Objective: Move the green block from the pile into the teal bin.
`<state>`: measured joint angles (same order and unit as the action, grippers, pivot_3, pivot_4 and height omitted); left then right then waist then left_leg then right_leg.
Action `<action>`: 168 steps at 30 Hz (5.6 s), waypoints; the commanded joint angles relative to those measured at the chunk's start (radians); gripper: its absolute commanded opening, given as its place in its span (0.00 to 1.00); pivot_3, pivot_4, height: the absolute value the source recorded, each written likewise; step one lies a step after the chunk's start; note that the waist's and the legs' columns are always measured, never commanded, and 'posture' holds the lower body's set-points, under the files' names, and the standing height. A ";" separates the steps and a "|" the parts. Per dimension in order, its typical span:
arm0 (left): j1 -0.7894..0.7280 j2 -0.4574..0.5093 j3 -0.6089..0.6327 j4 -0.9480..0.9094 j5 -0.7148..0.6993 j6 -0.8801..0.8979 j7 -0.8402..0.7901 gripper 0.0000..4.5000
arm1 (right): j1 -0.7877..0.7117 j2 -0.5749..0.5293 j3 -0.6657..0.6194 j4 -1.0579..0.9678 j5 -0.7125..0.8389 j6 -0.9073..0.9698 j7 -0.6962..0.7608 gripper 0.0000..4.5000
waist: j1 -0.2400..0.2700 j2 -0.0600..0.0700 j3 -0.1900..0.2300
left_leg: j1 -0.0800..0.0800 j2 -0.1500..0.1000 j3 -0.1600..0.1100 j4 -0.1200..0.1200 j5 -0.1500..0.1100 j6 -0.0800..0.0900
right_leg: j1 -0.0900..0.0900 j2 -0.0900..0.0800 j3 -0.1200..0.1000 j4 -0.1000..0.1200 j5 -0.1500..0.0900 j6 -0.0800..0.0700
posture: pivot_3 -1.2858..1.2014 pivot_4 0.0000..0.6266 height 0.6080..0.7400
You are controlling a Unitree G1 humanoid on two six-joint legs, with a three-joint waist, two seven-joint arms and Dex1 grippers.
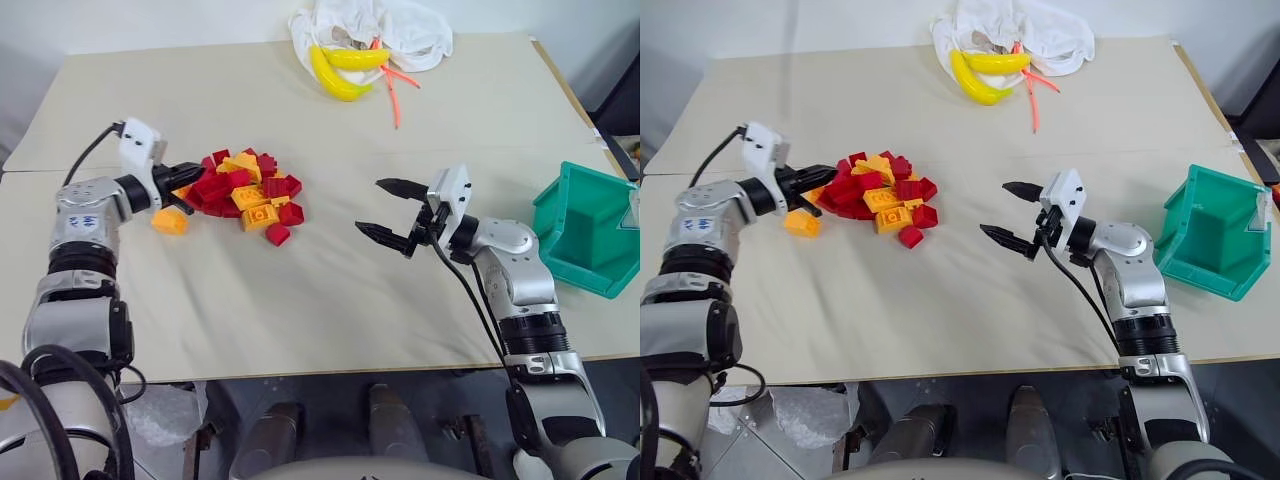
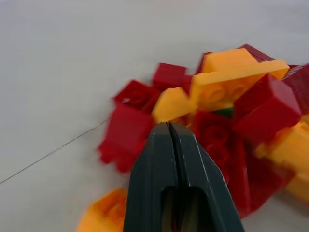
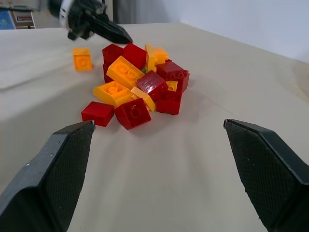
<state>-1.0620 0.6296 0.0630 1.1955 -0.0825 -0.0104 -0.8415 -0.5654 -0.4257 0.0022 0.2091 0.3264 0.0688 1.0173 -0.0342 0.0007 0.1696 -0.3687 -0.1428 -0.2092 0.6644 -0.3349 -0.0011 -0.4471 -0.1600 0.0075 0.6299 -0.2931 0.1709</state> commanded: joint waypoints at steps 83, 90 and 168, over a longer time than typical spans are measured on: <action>-0.018 -0.322 -0.058 -0.640 0.094 0.734 0.539 0.99 | -0.063 -0.002 -0.009 0.035 -0.005 -0.040 -0.038 1.00 | 0.005 -0.004 0.000 | -0.002 -0.003 0.001 0.017 -0.001 0.000 | 0.000 -0.002 0.003 0.014 0.002 0.001 | 0.52 0.24 1.00; -0.163 -0.341 -0.049 -0.335 0.104 0.709 0.602 0.99 | -0.080 -0.003 -0.009 0.055 -0.008 -0.044 -0.029 1.00 | 0.005 -0.004 0.000 | -0.002 -0.003 0.002 0.017 -0.001 0.000 | 0.000 -0.002 0.003 0.013 0.002 0.001 | 0.52 0.24 1.00; 0.419 -0.204 -0.122 -1.144 -0.277 0.226 -0.378 1.00 | -0.045 -0.394 0.214 -0.103 -0.146 0.234 0.229 0.59 | 0.034 -0.005 0.001 | -0.002 0.002 0.025 0.018 -0.003 0.006 | 0.001 -0.002 0.003 -0.005 0.017 0.004 | 0.52 0.24 1.00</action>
<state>-0.6452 0.4158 -0.0594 0.1016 -0.3523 0.2359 -1.2301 -0.5991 -0.8057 0.2536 0.1384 0.1654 0.2985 1.2345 -0.0003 -0.0042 0.1703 -0.3703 -0.1406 -0.1839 0.6827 -0.3379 0.0047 -0.4466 -0.1618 0.0106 0.6252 -0.2760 0.1744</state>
